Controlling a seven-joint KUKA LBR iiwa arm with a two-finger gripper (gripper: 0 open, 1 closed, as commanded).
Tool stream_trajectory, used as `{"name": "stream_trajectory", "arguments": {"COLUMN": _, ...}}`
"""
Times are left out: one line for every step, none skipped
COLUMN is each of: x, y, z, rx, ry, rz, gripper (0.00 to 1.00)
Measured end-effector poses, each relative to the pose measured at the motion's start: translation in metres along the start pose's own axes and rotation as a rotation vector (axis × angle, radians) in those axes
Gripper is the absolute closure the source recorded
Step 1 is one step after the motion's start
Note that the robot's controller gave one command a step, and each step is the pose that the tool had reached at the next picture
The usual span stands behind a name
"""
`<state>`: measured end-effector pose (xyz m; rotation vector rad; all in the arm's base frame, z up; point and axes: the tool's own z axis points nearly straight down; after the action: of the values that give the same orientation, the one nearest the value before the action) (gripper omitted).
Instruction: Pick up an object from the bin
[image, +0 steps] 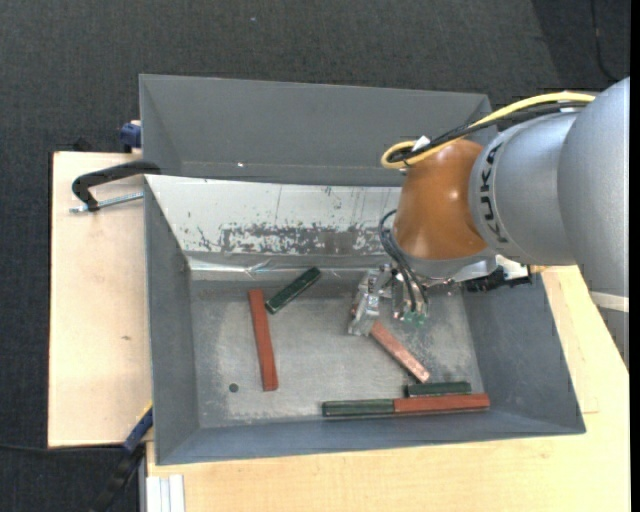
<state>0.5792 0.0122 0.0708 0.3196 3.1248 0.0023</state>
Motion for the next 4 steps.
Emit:
{"name": "stream_trajectory", "arguments": {"x": 0.0, "y": 0.0, "z": 0.0, "rx": 0.0, "ry": 0.0, "rz": 0.0, "gripper": 1.0}}
{"name": "stream_trajectory", "arguments": {"x": -0.005, "y": 0.004, "z": 0.0, "rx": 0.0, "ry": -0.004, "rz": -0.01, "gripper": 1.0}}
{"name": "stream_trajectory", "arguments": {"x": 0.009, "y": 0.004, "z": -0.04, "rx": 0.001, "ry": 0.005, "rz": -0.016, "gripper": 1.0}}
{"name": "stream_trajectory", "arguments": {"x": 0.005, "y": 0.014, "z": -0.103, "rx": 0.0, "ry": -0.002, "rz": -0.02, "gripper": 1.0}}
